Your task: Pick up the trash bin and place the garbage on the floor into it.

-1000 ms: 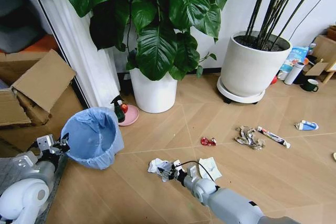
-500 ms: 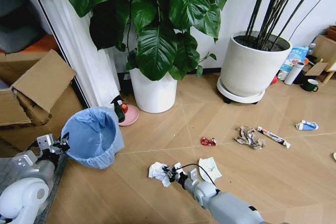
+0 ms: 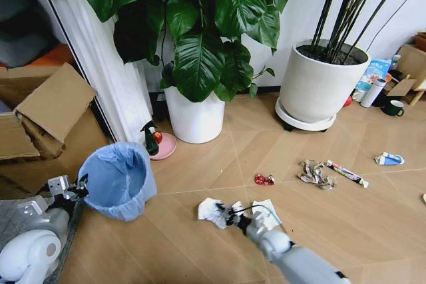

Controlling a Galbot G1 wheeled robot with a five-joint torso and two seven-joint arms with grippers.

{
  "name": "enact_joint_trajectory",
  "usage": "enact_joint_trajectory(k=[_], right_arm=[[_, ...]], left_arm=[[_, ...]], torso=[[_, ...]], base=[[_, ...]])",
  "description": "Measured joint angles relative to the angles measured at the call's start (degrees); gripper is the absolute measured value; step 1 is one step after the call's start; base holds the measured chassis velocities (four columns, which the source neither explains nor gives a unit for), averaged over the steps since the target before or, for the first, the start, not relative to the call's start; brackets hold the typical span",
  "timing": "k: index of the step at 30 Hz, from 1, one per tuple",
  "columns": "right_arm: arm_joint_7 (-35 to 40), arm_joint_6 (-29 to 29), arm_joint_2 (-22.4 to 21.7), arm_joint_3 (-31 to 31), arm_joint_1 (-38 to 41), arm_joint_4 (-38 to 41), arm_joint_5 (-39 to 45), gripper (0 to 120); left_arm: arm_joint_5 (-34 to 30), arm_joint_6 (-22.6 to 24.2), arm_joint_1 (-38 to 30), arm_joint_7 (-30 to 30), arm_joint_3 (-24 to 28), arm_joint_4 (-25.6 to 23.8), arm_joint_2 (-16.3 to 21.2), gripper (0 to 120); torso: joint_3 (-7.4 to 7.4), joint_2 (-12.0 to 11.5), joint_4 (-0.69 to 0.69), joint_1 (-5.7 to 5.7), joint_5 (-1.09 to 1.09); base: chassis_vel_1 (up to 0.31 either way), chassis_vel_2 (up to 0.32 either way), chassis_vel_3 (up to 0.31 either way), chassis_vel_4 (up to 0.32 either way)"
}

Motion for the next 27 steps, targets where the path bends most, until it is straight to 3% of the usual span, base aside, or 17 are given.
enact_joint_trajectory(k=[6, 13, 17, 19, 23, 27], right_arm=[[-3.8, 3.6, -4.9, 7.9, -4.6, 12.3, -0.5, 0], [-8.3, 7.6, -7.6, 8.1, -3.4, 19.7, 3.2, 0], [-9.1, 7.7, -5.9, -0.3, 4.2, 22.5, 8.8, 0], [-9.1, 7.6, -5.7, -1.2, 5.0, 22.4, 9.2, 0], [-9.0, 7.8, -2.0, -9.3, 13.7, 18.2, 11.6, 0], [-9.2, 8.1, 0.3, -12.1, 16.9, 15.7, 12.4, 0]], left_arm=[[-0.9, -0.2, -0.7, 0.0, 2.9, 1.6, 1.8, 0], [-1.6, -0.4, -0.8, 0.0, 5.5, 1.6, 3.7, 0], [-2.6, -0.5, -1.3, 0.4, 9.8, -0.4, 5.8, 0], [-2.6, -0.5, -1.3, 0.4, 10.2, -0.6, 5.9, 0], [-2.4, -0.4, -1.9, 0.3, 12.0, -1.2, 6.3, 0], [-2.5, -0.4, -2.1, 0.2, 12.0, -1.2, 6.3, 0]], torso=[[0.00, 0.0, -0.01, 0.00, -0.02], [0.00, 0.0, 0.00, 0.00, -0.02], [0.00, 0.0, 0.01, 0.00, -0.02], [0.00, 0.0, 0.00, 0.00, -0.03], [0.01, 0.0, 0.01, 0.00, -0.04], [0.01, 0.0, 0.00, 0.00, -0.04]], base=[[0.000, 0.000, 0.000, 0.000], [0.000, 0.000, 0.000, 0.000], [0.000, 0.000, 0.000, 0.000], [0.000, 0.000, 0.000, 0.000], [0.000, 0.000, 0.000, 0.000], [0.000, 0.000, 0.000, 0.000]])
